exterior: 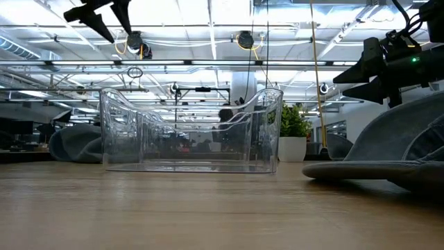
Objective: Pick & Place hat
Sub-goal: Put the top left gray cap into the top transparent bin
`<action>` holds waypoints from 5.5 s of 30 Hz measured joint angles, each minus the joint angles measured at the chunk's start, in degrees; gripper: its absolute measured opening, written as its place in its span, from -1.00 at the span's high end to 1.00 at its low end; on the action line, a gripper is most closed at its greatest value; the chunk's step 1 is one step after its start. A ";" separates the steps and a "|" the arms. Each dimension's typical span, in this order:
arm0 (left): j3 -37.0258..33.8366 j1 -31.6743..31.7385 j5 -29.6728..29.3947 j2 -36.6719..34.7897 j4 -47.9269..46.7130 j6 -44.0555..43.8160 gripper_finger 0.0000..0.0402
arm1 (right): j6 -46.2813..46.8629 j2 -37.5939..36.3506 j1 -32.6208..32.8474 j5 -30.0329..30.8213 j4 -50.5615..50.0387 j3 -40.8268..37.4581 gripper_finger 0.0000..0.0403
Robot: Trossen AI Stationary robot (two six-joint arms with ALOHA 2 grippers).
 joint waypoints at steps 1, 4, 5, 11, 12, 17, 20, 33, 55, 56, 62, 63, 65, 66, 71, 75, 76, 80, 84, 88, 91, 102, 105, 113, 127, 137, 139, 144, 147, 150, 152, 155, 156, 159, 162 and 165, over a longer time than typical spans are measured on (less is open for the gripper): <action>0.36 -0.02 0.14 0.10 -0.80 -1.35 -0.34 | 0.00 0.01 0.00 -0.01 0.00 0.00 -0.26; 4.27 0.07 0.29 2.41 -5.79 -5.53 -0.34 | -0.01 0.01 -0.02 -0.01 0.00 0.00 -0.26; 6.22 0.36 -0.11 3.59 -8.48 -6.51 -0.34 | 0.00 0.01 -0.01 -0.01 0.00 0.00 -0.26; 17.86 2.86 -3.00 10.44 -18.81 -8.37 -0.34 | 0.00 0.01 0.00 0.00 0.00 0.02 -0.26; 19.34 3.27 -3.00 11.45 -19.59 -8.36 -0.34 | -0.01 0.01 -0.01 0.00 0.00 0.01 -0.26; 25.17 4.58 -2.85 15.56 -22.14 -8.02 -0.34 | 0.00 -0.01 0.00 -0.01 0.02 0.00 -0.26; 27.26 5.81 -1.70 16.85 -22.13 -7.68 -0.34 | 0.00 0.01 0.00 0.00 0.01 0.00 -0.26; 26.85 11.46 -1.41 18.50 -22.18 -3.42 -0.34 | 0.00 0.01 -0.01 0.01 0.01 0.01 -0.26; 10.77 17.37 0.45 10.61 -22.20 -1.90 -0.34 | 0.00 0.01 0.00 0.02 0.01 0.00 -0.26; 10.43 17.37 0.38 10.36 -22.24 -2.19 -0.34 | -0.01 0.01 0.00 -0.01 0.00 0.00 -0.26; 7.29 17.64 0.42 10.40 -22.13 -2.19 -0.34 | -0.02 0.01 0.00 0.00 0.00 0.01 -0.26; 6.58 17.74 0.43 10.40 -22.09 -2.23 -0.34 | 0.00 0.01 -0.02 0.01 0.02 0.02 -0.26; 5.18 17.74 0.41 10.43 -21.89 -2.94 -0.34 | 0.00 0.01 0.00 -0.01 0.00 0.00 -0.26; 4.55 17.75 0.42 10.45 -21.85 -3.45 -0.34 | 0.00 0.01 0.00 -0.01 0.02 0.02 -0.26; 0.99 18.19 0.48 10.43 -20.68 -5.35 -0.34 | 0.00 0.01 -0.02 -0.01 0.00 0.00 -0.26; -2.64 18.76 2.77 10.43 -17.84 -5.56 -0.34 | 0.00 -0.01 -0.01 0.01 0.00 0.00 -0.26; -3.67 18.89 3.56 10.43 -16.89 -5.56 -0.34 | 0.00 -0.01 -0.01 0.00 0.00 0.00 -0.26; -7.84 19.61 4.38 10.47 -13.83 -5.55 -0.34 | 0.00 -0.01 -0.01 0.02 0.00 0.00 -0.26; -11.81 20.02 4.49 10.47 -10.27 -5.33 -0.34 | 0.00 -0.01 -0.01 0.01 0.00 0.00 -0.26; -15.56 20.79 5.99 10.47 -6.16 -5.06 -0.34 | -0.01 0.01 0.00 0.02 0.00 0.02 -0.26; -18.41 21.98 7.31 10.46 -2.74 -3.61 -0.34 | 0.00 0.01 0.00 0.02 0.00 0.01 -0.26; -25.38 28.09 10.53 10.69 8.14 0.48 -0.34 | 0.00 -0.01 0.00 0.00 0.01 0.01 -0.26; -25.41 29.56 10.85 12.21 9.77 1.92 -0.34 | -0.01 -0.01 0.00 0.00 0.01 0.00 -0.26; -25.41 31.03 12.03 18.39 14.60 3.91 -0.34 | 0.00 -0.01 0.00 0.00 0.00 0.00 -0.26; -25.43 32.80 15.61 26.50 19.25 6.03 -0.34 | 0.00 -0.01 -0.01 0.00 0.02 0.00 -0.26; -25.42 32.45 14.95 26.45 20.18 5.01 0.40 | 0.00 -0.01 -0.01 -0.01 0.02 0.00 -0.26; -25.41 32.50 15.42 26.43 20.50 5.87 0.67 | 0.00 -0.01 0.00 -0.01 0.02 0.02 -0.26; -25.32 32.54 17.03 26.29 21.81 6.55 0.91 | 0.00 -0.01 0.00 -0.01 0.01 0.01 -0.26; -25.32 32.54 17.31 26.32 21.84 6.50 0.93 | -0.02 -0.01 -0.01 0.00 0.00 0.00 -0.26; -25.32 32.56 18.30 26.29 21.84 6.55 0.96 | -0.01 -0.01 0.00 0.00 0.00 0.00 -0.26; -25.32 32.63 18.92 25.77 21.84 6.41 0.96 | 0.00 -0.01 -0.02 -0.01 0.02 0.01 -0.26; -25.33 32.80 19.52 23.99 21.81 6.46 0.96 | 0.00 -0.01 -0.01 0.00 0.01 0.00 -0.26; -25.36 32.94 19.69 23.07 21.79 6.54 0.96 | 0.00 -0.01 -0.01 0.00 0.01 0.01 -0.26; -25.36 33.42 19.76 20.24 22.32 6.74 0.96 | -0.01 -0.01 -0.01 0.00 0.00 0.00 -0.26; -25.36 34.08 20.91 17.28 23.04 7.43 0.96 | -0.01 -0.01 0.00 -0.01 0.01 0.00 -0.26; -25.36 34.43 22.50 14.78 22.97 8.11 0.96 | -0.01 -0.01 0.00 -0.01 0.00 0.00 -0.26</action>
